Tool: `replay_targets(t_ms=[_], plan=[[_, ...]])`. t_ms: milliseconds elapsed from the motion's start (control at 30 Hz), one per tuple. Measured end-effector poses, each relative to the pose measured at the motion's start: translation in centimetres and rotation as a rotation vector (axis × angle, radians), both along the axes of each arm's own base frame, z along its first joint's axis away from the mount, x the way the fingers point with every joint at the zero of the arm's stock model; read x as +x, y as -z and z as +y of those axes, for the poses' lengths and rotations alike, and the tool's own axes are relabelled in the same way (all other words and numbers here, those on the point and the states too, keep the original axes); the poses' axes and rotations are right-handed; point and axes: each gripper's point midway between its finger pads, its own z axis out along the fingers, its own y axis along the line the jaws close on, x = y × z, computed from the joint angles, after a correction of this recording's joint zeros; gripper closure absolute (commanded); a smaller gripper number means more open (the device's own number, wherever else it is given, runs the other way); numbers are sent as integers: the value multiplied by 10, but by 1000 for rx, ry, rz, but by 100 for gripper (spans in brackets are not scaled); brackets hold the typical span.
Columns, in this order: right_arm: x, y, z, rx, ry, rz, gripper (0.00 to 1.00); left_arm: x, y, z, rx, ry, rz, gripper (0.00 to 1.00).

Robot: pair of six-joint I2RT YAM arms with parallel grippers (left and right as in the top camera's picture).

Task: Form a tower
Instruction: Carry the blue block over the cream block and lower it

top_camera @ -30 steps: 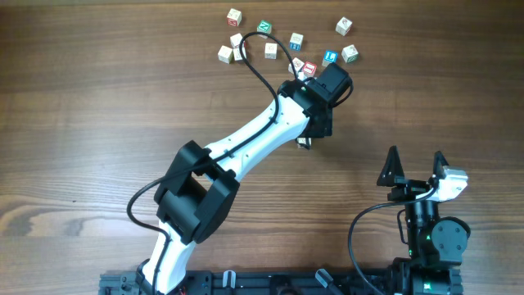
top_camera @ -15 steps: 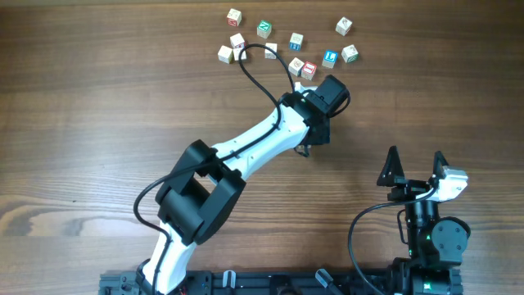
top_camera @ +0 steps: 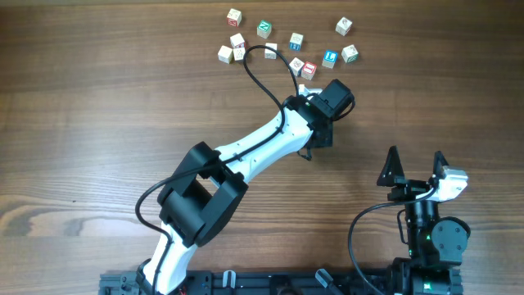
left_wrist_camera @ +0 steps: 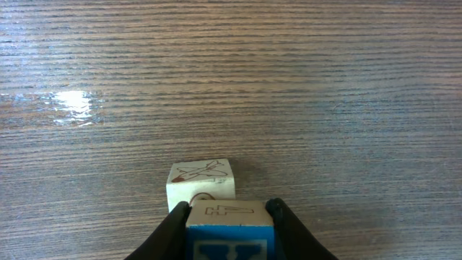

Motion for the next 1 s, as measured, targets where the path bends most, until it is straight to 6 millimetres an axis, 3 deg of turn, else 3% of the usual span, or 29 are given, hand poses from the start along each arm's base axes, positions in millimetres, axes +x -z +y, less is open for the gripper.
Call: replay_targets(t_ms=[267,433,1000], plan=[[0,0,0,0,0,0,0,2,-1,18,39,-172,-13,73],[0,0,0,0,0,0,0,4,-2,20,31,-226,-17,71],[0,0,0,0,0,0,0,-2,-4,12,76,-129,-62,70]])
